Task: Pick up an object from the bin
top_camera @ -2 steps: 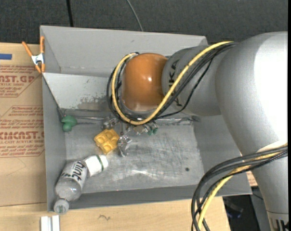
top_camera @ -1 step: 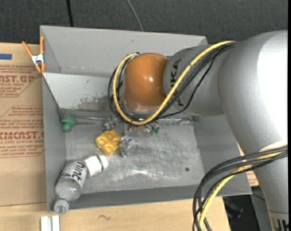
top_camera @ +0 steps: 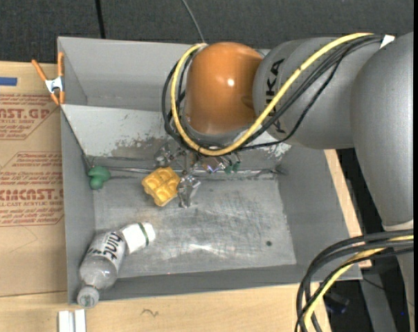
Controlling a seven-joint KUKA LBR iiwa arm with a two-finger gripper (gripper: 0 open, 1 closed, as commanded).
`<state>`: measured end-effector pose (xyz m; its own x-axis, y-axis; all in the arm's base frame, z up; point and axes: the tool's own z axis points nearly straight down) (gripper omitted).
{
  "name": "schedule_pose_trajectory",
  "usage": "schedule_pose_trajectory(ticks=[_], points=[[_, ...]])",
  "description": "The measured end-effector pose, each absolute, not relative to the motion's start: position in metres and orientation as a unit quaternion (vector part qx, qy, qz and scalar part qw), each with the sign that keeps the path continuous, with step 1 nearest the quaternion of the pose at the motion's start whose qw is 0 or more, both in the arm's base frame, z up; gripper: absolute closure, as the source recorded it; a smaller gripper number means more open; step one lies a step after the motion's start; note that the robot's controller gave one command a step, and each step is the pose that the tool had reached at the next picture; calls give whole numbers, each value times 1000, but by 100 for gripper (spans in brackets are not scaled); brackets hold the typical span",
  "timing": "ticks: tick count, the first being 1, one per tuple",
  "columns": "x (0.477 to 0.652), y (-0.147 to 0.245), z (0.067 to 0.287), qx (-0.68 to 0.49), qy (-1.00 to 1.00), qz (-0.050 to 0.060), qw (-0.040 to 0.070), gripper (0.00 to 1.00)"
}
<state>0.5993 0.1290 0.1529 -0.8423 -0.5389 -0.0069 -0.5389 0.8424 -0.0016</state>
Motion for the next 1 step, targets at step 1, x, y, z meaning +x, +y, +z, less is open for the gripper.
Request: schedule_pose_trajectory(ticks=[1], points=[[595,127,133,-298,955,0,0,100]])
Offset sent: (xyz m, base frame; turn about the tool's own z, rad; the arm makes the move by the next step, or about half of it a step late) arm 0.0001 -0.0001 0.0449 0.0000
